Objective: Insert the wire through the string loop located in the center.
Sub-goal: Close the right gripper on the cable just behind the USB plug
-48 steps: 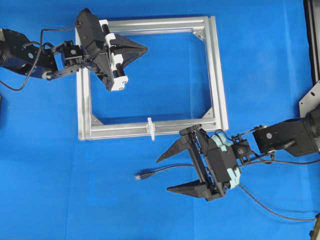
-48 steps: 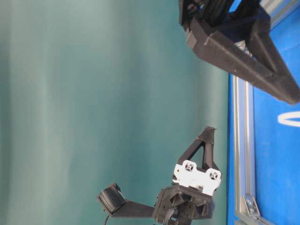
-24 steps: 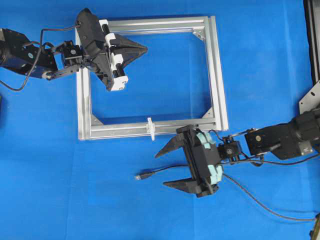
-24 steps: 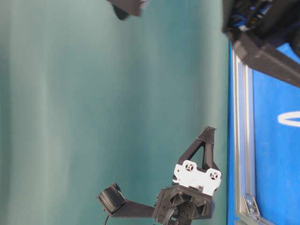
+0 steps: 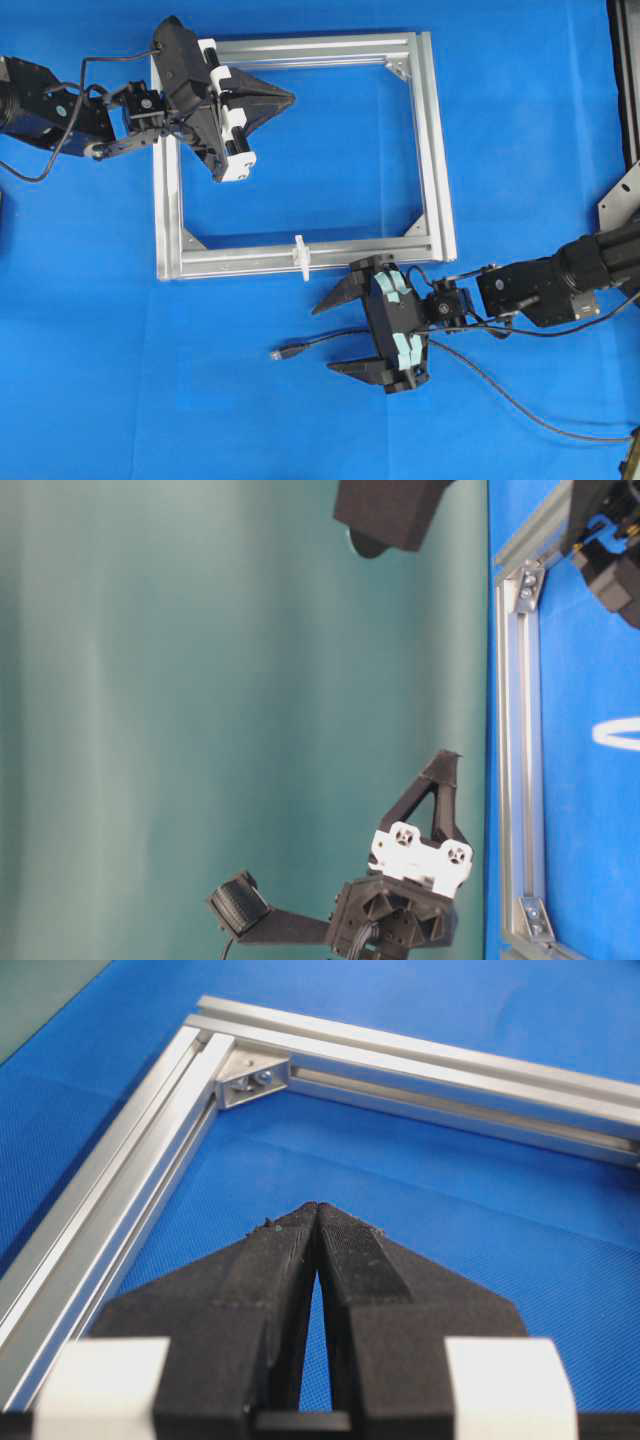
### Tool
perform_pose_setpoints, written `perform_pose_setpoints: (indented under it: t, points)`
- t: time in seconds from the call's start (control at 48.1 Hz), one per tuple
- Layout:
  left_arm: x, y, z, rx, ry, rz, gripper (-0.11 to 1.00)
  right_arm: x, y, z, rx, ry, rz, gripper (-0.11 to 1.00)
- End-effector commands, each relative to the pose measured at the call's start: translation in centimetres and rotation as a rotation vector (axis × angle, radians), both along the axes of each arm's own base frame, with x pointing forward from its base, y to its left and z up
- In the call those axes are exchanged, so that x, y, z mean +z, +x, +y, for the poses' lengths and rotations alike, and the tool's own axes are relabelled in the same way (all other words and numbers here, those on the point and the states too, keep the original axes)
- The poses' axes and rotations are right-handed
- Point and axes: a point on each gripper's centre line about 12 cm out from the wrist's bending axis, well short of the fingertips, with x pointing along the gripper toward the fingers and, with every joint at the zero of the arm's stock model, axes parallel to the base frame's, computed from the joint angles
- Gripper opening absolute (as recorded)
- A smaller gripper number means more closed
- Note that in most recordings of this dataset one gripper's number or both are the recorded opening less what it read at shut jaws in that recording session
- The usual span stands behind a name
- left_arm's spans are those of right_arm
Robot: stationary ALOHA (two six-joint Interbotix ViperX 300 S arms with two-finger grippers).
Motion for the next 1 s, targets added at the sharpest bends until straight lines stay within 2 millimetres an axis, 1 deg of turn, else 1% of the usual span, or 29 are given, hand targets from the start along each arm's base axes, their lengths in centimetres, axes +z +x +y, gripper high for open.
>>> perform_pose_setpoints:
  t: [0.0,0.208,0.27,0.333,0.437,0.499,0.562,0.603,0.645,0.978]
  points:
    - [1.48,0.13,0.01,-0.003,0.016,-0.042,0.00,0.97,0.46,0.30,0.002,0.010,-0.031,0.82]
    - [1.48,0.13,0.00,-0.004,0.016,-0.041,0.00,0.93,0.42,0.29,0.002,0.010,-0.029,0.80]
    - [1.47,0.11,0.07,-0.001,0.015,-0.040,0.00,0.90,0.39,0.22,0.000,0.009,-0.028,0.76]
    - [1.48,0.11,0.07,-0.001,0.016,-0.042,0.00,0.86,0.34,0.20,0.001,0.008,-0.026,0.63]
    - [1.43,0.12,0.06,-0.002,0.016,-0.040,0.00,0.88,0.28,0.27,0.005,0.006,-0.027,0.31]
    - [1.48,0.11,0.06,-0.002,0.016,-0.041,0.00,0.88,0.30,0.21,0.004,0.006,-0.027,0.16]
    - [1.47,0.11,0.06,-0.003,0.017,-0.040,0.00,0.90,0.29,0.26,0.004,0.007,-0.028,0.04]
    - [1.48,0.11,0.06,-0.003,0.018,-0.041,0.00,0.95,0.36,0.23,0.004,0.007,-0.031,-0.01]
    - [1.48,0.11,0.06,-0.003,0.018,-0.041,0.00,0.95,0.36,0.23,0.004,0.007,-0.031,-0.02]
    - [1.48,0.12,0.05,-0.004,0.019,-0.041,0.00,1.12,0.45,0.26,0.003,0.010,-0.034,-0.02]
